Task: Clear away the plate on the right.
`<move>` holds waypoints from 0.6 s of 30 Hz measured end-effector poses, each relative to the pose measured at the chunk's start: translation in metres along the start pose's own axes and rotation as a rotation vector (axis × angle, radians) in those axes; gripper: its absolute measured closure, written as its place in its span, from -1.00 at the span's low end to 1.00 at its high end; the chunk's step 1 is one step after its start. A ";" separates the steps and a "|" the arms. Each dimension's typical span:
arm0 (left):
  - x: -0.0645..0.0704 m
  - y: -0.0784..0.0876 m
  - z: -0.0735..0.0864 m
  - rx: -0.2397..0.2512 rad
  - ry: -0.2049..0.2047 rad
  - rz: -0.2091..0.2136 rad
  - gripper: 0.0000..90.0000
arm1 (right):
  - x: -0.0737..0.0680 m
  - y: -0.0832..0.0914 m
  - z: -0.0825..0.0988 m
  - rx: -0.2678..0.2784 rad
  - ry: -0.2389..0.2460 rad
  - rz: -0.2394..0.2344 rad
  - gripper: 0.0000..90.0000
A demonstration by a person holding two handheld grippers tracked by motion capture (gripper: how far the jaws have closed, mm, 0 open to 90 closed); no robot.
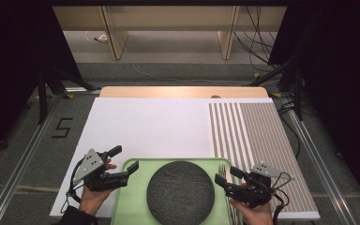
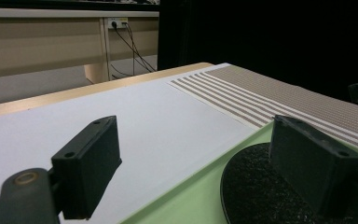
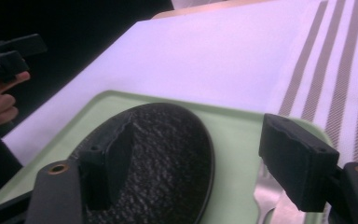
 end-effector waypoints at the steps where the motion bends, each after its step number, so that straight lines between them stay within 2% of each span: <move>1: 0.000 0.000 0.000 0.000 0.001 0.001 -0.65 | 0.000 0.000 -0.001 0.006 0.020 0.013 -0.39; 8: 0.000 0.000 0.000 -0.001 0.001 0.005 -0.65 | 0.000 0.002 -0.004 0.032 0.089 0.031 -0.43; 18: 0.001 0.000 0.000 0.002 -0.001 0.020 -0.65 | 0.002 0.007 -0.010 0.084 0.147 0.036 -0.54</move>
Point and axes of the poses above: each handheld gripper's, and its own axes: y roughly backward along the jaws, z roughly out of its underside, x roughly to its right, the point moved 2 cm from there along -y, roughly forward along the jaws, and after that the axes turned 1 degree about -z, right-handed, at the moved point
